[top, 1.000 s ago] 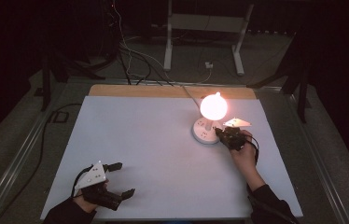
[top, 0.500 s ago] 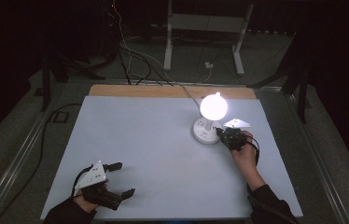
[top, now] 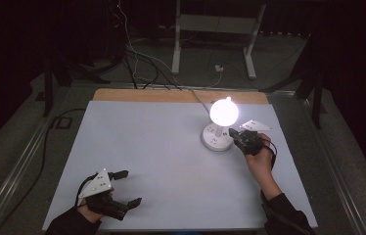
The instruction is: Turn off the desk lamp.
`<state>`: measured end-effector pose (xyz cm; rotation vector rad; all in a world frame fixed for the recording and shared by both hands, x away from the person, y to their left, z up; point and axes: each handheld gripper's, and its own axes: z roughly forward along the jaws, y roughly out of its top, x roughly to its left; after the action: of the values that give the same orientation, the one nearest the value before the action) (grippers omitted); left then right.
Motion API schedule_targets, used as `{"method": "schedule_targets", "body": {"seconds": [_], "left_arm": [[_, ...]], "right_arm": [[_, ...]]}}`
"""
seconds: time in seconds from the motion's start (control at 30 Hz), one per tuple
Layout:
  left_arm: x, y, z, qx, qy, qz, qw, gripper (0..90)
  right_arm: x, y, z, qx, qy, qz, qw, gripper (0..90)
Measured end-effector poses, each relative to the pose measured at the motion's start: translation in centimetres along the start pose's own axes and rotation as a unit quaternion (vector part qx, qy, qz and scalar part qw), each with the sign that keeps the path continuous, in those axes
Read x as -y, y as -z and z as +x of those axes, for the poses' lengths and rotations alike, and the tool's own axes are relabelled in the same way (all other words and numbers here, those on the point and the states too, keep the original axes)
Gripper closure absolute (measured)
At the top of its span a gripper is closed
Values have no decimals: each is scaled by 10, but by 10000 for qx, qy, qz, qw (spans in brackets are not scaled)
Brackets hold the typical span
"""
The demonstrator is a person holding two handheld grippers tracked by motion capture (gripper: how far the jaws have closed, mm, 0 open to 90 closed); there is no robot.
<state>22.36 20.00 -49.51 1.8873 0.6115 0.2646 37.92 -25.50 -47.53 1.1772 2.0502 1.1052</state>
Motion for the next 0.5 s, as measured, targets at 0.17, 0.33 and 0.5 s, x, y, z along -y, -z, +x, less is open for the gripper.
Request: {"method": "schedule_targets", "body": {"seconds": [0.17, 0.33, 0.5], "left_arm": [[0, 0, 0, 4, 9, -12, 10000, 5], [0, 0, 0, 7, 11, -16, 10000, 4], [0, 0, 0, 10, 14, -23, 10000, 5]], "right_arm": [[4, -5, 0, -33, 3, 109, 9999, 900], [8, -9, 2, -74, 0, 171, 9998, 900], [12, -15, 6, -89, 48, 284, 9995, 900]]}}
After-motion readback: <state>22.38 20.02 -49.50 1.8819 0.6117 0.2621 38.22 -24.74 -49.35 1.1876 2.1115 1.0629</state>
